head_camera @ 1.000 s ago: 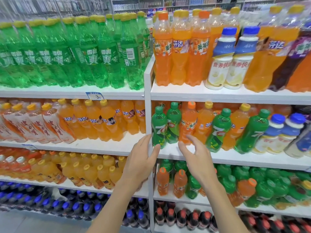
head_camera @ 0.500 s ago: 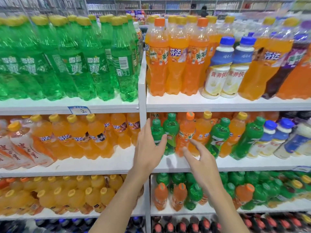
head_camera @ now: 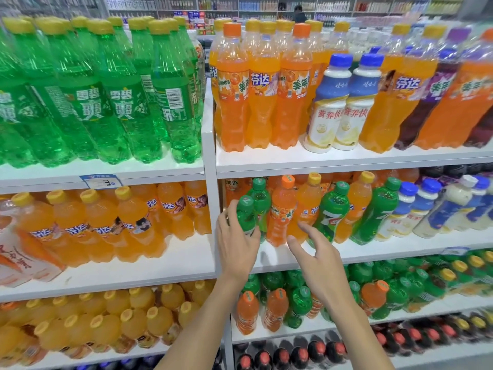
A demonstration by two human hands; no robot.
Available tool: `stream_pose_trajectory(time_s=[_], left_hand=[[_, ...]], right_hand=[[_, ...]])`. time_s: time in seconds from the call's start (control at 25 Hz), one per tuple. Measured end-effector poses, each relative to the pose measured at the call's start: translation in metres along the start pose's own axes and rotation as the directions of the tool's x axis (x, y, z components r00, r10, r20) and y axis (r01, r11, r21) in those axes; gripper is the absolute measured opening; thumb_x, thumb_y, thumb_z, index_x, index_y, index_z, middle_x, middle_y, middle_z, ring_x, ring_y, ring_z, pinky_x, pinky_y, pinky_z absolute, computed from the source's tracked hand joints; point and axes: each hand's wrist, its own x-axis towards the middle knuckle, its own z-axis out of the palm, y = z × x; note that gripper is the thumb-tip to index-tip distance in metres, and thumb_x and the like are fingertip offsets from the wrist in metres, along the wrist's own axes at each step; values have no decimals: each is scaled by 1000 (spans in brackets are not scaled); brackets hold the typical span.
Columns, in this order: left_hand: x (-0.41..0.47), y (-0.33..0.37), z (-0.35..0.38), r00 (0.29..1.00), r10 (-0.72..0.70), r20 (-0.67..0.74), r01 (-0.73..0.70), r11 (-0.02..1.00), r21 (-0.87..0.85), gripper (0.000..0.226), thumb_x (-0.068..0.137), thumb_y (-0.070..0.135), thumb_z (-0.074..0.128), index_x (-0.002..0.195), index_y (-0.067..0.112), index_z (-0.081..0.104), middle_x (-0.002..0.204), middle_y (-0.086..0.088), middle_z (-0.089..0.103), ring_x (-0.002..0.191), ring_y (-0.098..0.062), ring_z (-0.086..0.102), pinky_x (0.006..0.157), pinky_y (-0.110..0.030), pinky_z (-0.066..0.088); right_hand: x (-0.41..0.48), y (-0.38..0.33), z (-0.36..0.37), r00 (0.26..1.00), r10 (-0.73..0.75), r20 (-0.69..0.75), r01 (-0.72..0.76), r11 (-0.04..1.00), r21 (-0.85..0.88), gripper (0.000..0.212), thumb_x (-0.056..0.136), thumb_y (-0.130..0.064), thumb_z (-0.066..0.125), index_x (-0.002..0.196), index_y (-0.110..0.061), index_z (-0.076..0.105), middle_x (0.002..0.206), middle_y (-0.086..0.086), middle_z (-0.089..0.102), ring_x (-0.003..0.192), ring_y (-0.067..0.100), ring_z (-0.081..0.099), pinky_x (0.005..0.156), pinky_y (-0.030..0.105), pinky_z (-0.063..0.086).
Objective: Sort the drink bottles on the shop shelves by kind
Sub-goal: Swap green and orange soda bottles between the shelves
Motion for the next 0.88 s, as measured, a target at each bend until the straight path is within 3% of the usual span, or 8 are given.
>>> stream_pose_trajectory(time_s=[0.08, 0.16, 0.4, 0.6, 0.76, 0.88], left_hand=[[1, -5, 2, 997, -63, 36, 68, 984, -163, 78, 86, 24, 81, 148, 30, 34, 137, 3, 53, 125, -10, 53, 97, -24, 47], [3, -13, 4, 991, -125, 48, 134, 951, -279, 76, 84, 20, 84, 144, 29, 38, 132, 6, 60, 120, -11, 60, 97, -24, 51], [1, -18, -3, 975, -176, 139, 211, 929, -303, 62, 87, 22, 82, 136, 20, 46, 123, 5, 66, 114, -14, 65, 92, -23, 50], [-13, -18, -19, 971, -176, 160, 222, 912, -345, 58, 78, 31, 90, 125, 35, 56, 109, 22, 70, 97, 8, 66, 85, -17, 53], [-32, -16, -27, 964, -184, 192, 254, 848, -464, 53, 77, 25, 91, 120, 34, 62, 105, 15, 75, 94, 1, 70, 82, -20, 58], [-45, -13, -28, 939, -211, 272, 337, 730, -595, 52, 81, 20, 88, 124, 33, 61, 107, 8, 76, 100, -13, 73, 85, -34, 62]], right_hand=[[-2, 1, -2, 1000, 1, 3, -1, 1000, -8, 52, 98, -56, 55, 146, -38, 48, 152, -19, 47, 130, -3, 39, 103, 25, 33], [-3, 2, -2, 1000, 4, 8, -4, 1000, -8, 52, 99, -55, 56, 147, -37, 48, 152, -18, 46, 131, -3, 39, 103, 26, 33], [-6, 1, 2, 999, -8, 47, 8, 1000, 9, 53, 99, -56, 54, 148, -37, 48, 152, -20, 46, 139, 3, 40, 106, 30, 36], [-8, 1, -2, 999, -21, 37, 20, 1000, 23, 50, 99, -54, 55, 146, -38, 48, 151, -19, 47, 138, 3, 41, 104, 27, 35], [-10, 6, -3, 1000, -11, 25, 10, 999, 36, 52, 99, -55, 56, 147, -37, 49, 152, -18, 47, 139, 5, 42, 106, 30, 36], [-13, 11, -3, 999, 9, 35, -10, 999, 32, 52, 99, -55, 55, 147, -36, 49, 152, -16, 48, 139, 7, 42, 104, 31, 37]])
